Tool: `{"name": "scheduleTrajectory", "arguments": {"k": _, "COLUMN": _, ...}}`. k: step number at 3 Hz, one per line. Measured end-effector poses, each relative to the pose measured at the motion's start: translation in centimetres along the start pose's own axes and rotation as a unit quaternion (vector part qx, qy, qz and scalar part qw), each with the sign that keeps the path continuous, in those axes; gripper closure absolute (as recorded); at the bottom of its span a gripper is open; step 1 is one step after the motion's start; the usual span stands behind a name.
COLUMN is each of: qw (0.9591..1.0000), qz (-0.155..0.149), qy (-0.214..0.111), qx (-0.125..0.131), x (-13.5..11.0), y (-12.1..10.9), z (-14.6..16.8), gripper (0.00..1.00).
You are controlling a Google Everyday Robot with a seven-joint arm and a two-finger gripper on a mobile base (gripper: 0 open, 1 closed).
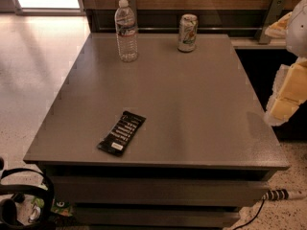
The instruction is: Move 7up can near rxbar chocolate
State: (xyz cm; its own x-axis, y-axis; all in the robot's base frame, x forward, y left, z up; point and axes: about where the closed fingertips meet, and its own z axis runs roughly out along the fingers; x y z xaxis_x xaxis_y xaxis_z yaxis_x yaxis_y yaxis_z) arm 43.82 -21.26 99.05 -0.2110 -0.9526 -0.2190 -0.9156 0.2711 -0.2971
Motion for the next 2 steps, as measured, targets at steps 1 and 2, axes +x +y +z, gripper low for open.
{"name": "scheduleTrajectory", "arguments": {"k": 1, "qw": 1.0000, "qz": 0.000, "qy": 0.000, "qx": 0.000, "x": 0.0, "y": 0.0, "z": 0.0, "gripper": 0.00}}
{"name": "scheduleTrajectory", "arguments": {"k": 2, "qw": 0.9998, "qz": 0.005, "qy": -0.009, "qx": 0.018, "x": 0.5, "y": -1.9, "z": 0.0, "gripper": 0.00}}
